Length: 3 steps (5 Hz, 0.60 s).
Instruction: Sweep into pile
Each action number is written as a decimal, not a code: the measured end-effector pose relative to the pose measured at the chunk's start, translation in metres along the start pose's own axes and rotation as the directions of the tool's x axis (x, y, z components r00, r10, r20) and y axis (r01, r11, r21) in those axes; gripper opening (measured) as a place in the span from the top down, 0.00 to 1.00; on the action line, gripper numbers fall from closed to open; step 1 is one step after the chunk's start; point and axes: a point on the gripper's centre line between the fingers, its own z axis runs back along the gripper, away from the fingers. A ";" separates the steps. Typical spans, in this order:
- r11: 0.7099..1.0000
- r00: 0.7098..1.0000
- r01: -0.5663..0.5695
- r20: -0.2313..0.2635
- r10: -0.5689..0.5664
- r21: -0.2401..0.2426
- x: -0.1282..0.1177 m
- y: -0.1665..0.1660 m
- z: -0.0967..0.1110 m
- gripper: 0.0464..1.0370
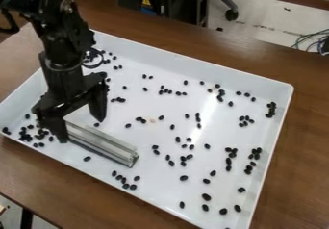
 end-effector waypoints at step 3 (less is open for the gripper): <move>0.999 1.000 -0.026 0.000 0.026 -0.046 -0.016 -0.009 -0.026 0.07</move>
